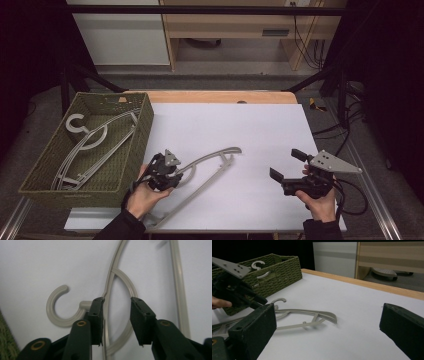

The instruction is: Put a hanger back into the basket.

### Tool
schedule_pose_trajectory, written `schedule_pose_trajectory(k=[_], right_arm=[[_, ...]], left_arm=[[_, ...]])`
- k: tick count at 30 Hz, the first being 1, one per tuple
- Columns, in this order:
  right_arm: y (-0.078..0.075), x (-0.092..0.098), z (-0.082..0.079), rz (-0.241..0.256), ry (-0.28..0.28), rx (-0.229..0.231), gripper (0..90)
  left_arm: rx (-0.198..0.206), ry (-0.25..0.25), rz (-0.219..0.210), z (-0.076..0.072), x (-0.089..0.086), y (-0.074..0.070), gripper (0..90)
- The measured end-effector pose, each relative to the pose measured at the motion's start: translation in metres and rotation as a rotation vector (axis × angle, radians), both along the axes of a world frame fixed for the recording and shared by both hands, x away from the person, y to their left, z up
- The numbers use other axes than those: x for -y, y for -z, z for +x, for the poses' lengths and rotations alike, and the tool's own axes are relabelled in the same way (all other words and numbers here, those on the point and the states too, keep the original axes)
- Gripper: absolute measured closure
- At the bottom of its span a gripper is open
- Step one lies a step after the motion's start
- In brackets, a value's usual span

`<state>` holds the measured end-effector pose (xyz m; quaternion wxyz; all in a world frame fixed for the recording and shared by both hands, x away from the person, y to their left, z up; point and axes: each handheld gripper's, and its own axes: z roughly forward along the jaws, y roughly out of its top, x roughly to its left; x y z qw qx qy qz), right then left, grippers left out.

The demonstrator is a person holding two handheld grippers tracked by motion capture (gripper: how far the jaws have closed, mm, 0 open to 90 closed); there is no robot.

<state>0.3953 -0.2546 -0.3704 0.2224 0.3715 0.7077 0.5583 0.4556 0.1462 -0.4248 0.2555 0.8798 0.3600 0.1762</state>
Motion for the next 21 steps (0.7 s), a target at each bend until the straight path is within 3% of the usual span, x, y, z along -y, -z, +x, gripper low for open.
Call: schedule_pose_trajectory(k=[7, 10, 13, 15, 18, 21], right_arm=[[0.001, 0.0, 0.001, -0.004, -0.001, -0.004, 1.1], [0.002, 0.0, 0.002, -0.007, -0.004, -0.004, 1.1], [0.001, 0.001, 0.001, -0.008, -0.004, -0.004, 1.1], [0.001, 0.001, 0.001, -0.004, 0.0, -0.005, 1.1], [0.001, 0.002, 0.001, -0.008, -0.004, -0.005, 1.1], [0.001, 0.0, 0.002, -0.007, -0.007, -0.005, 1.1]], left_arm=[[-0.043, 0.045, 0.001, 0.037, 0.012, 0.014, 54.2], [-0.1, 0.064, -0.001, 0.05, 0.012, 0.02, 53.7], [-0.137, 0.087, 0.001, 0.055, 0.014, 0.027, 55.1], [-0.13, 0.091, 0.03, 0.057, 0.015, 0.03, 58.6], [-0.154, 0.095, -0.019, 0.063, 0.01, 0.032, 61.4], [-0.157, 0.101, -0.022, 0.064, 0.01, 0.032, 62.5]])
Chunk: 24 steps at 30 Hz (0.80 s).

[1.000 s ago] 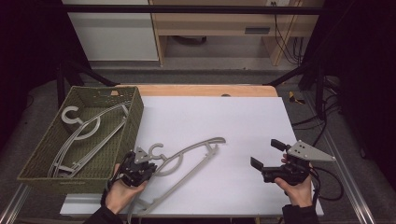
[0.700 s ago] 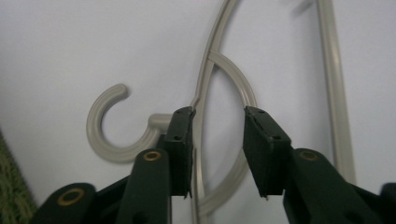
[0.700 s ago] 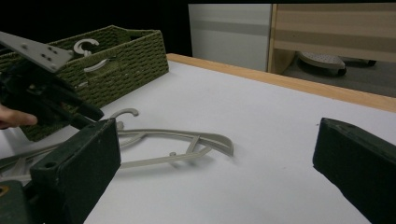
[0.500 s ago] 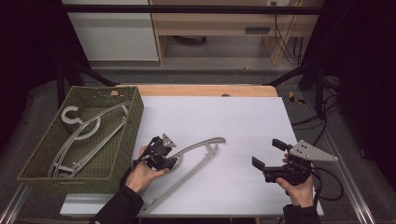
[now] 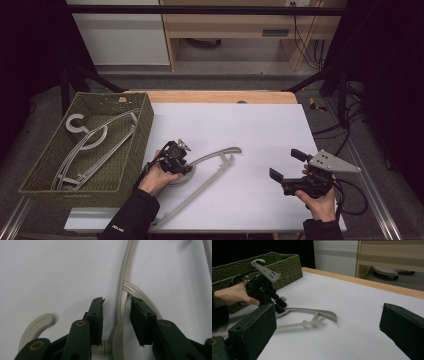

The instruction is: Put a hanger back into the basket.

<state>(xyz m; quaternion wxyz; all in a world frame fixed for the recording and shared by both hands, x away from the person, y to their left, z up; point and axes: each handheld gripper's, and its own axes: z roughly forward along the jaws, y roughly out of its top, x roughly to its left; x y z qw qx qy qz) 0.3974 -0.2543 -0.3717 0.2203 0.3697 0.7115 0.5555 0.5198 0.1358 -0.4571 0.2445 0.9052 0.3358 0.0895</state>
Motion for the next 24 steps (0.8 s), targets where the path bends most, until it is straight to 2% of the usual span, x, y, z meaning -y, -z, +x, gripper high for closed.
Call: schedule_pose_trajectory(k=[3, 5, 6, 9, 11, 13, 14, 15, 18, 21, 24], right_arm=[[0.0, -0.001, 0.0, 0.001, -0.003, 0.0, 1.1], [0.0, -0.001, 0.0, -0.002, -0.003, -0.001, 1.1], [-0.001, -0.001, -0.001, 0.001, -0.003, -0.001, 1.1], [-0.001, 0.0, -0.001, 0.001, -0.004, 0.001, 1.1], [-0.001, 0.001, -0.001, 0.003, -0.002, 0.001, 1.1], [-0.001, 0.002, -0.001, 0.006, 0.002, -0.002, 1.1], [-0.001, 0.002, -0.001, 0.007, 0.002, -0.001, 1.1], [-0.001, 0.002, -0.001, 0.006, 0.003, -0.001, 1.1], [-0.001, 0.002, -0.001, 0.008, 0.003, 0.0, 1.2], [-0.002, 0.002, -0.002, 0.006, 0.003, 0.004, 1.1], [-0.002, 0.002, -0.003, 0.007, 0.001, 0.004, 1.2]], left_arm=[[0.001, -0.017, 0.001, -0.001, 0.001, 0.0, 63.7], [0.006, -0.025, 0.021, -0.002, 0.004, -0.001, 70.6], [0.009, -0.025, 0.029, -0.002, 0.006, -0.001, 78.6], [0.03, -0.007, 0.056, -0.005, 0.009, -0.002, 81.0], [0.029, -0.016, 0.059, -0.006, 0.01, -0.002, 81.7], [0.007, -0.005, 0.064, -0.008, 0.01, -0.004, 81.9], [-0.002, 0.005, 0.06, -0.011, 0.011, -0.005, 81.9], [0.006, 0.002, 0.053, -0.014, 0.011, -0.008, 82.0], [0.036, -0.006, -0.026, -0.023, 0.009, -0.022, 82.5], [0.075, -0.004, -0.034, -0.03, 0.007, -0.037, 82.8], [0.081, -0.008, -0.052, -0.033, 0.005, -0.042, 83.0]])
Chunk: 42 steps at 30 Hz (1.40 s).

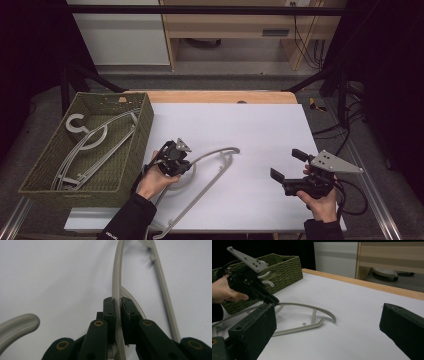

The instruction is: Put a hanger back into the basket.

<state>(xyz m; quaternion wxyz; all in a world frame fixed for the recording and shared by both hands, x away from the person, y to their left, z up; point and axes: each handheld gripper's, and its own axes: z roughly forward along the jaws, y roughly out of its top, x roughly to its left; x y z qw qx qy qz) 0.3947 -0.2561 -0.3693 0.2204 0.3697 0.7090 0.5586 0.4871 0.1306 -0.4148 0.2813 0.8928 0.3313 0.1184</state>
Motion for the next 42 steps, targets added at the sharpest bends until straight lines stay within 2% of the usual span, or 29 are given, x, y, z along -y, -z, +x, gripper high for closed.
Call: schedule_pose_trajectory(k=[7, 11, 15, 18, 22, 25, 28, 31, 32, 35, 37, 39, 41, 42], right_arm=[[-0.001, 0.002, 0.0, 0.004, 0.001, 0.004, 1.2], [-0.001, 0.001, 0.0, 0.009, 0.003, 0.008, 1.2], [0.0, 0.001, 0.0, 0.003, -0.001, 0.005, 1.2], [0.0, 0.0, 0.0, 0.0, -0.001, 0.002, 1.2], [0.001, 0.0, 0.001, -0.003, -0.005, 0.002, 1.2], [0.001, -0.001, 0.001, -0.002, -0.006, 0.001, 1.1], [0.001, -0.001, 0.001, 0.001, -0.005, 0.0, 1.1], [0.001, -0.001, 0.001, 0.001, -0.007, 0.001, 1.1], [0.001, -0.001, 0.001, 0.0, -0.006, 0.0, 1.1], [0.0, -0.001, 0.0, 0.001, -0.006, 0.003, 1.1], [-0.001, 0.0, -0.001, 0.004, -0.005, 0.005, 1.2], [-0.001, 0.0, -0.001, 0.004, -0.001, 0.005, 1.2], [-0.001, 0.0, -0.001, 0.002, -0.003, 0.003, 1.2], [-0.001, -0.001, -0.002, -0.004, -0.005, 0.005, 1.1]], left_arm=[[0.039, 0.014, -0.044, -0.008, 0.0, -0.014, 83.1], [0.032, 0.013, -0.049, -0.007, 0.0, -0.018, 83.1], [0.026, -0.007, -0.036, 0.001, 0.005, -0.004, 83.0], [-0.015, -0.014, -0.064, 0.01, 0.007, 0.005, 82.9], [-0.035, -0.023, -0.037, 0.023, 0.013, 0.02, 82.7], [-0.065, -0.032, -0.025, 0.03, 0.017, 0.032, 82.5], [-0.066, -0.03, -0.006, 0.032, 0.02, 0.04, 82.3], [-0.04, -0.046, -0.008, 0.031, 0.02, 0.04, 81.8], [-0.026, -0.047, -0.009, 0.029, 0.019, 0.039, 81.3], [0.009, -0.061, -0.044, 0.018, 0.009, 0.024, 64.4], [0.039, -0.069, -0.052, 0.004, -0.001, 0.012, 55.4], [0.054, -0.075, -0.057, -0.012, -0.012, 0.003, 51.5], [0.064, -0.076, -0.047, -0.031, -0.023, 0.0, 49.1], [0.07, -0.08, -0.027, -0.04, -0.028, 0.0, 47.1]])
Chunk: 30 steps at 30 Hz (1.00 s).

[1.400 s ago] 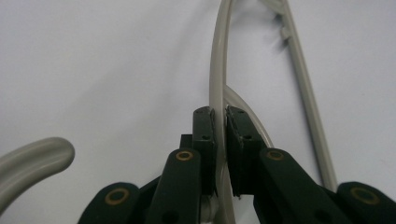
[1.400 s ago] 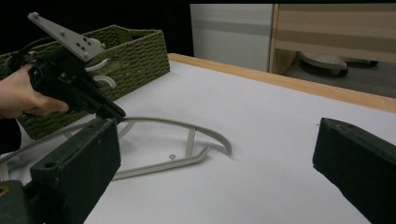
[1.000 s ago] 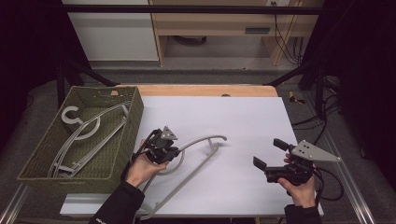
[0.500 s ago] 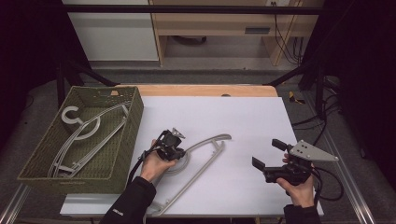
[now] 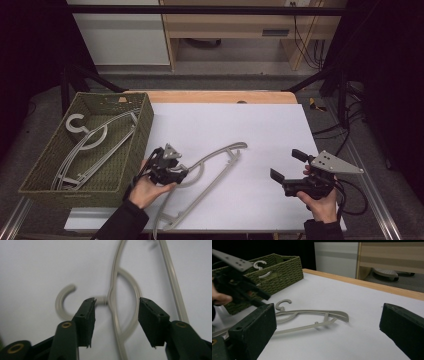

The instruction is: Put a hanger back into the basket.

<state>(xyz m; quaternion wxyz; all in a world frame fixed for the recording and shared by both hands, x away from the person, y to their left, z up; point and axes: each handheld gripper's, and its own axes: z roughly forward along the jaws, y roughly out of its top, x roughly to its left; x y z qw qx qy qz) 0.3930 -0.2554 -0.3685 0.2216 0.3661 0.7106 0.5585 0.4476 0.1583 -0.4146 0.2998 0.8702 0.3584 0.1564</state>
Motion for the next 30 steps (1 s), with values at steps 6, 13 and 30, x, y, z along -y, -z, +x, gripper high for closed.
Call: schedule_pose_trajectory(k=[6, 13, 30], right_arm=[[-0.001, -0.003, -0.001, 0.003, -0.004, -0.006, 1.1], [-0.001, -0.003, -0.001, 0.002, -0.007, -0.005, 1.1], [0.001, -0.004, 0.0, 0.003, -0.005, -0.009, 1.2]], left_arm=[[-0.067, -0.04, 0.021, -0.033, -0.02, 0.018, 44.0], [-0.142, -0.033, 0.047, -0.046, -0.021, 0.039, 51.9], [-0.154, -0.096, 0.112, -0.029, -0.015, 0.04, 81.8]])
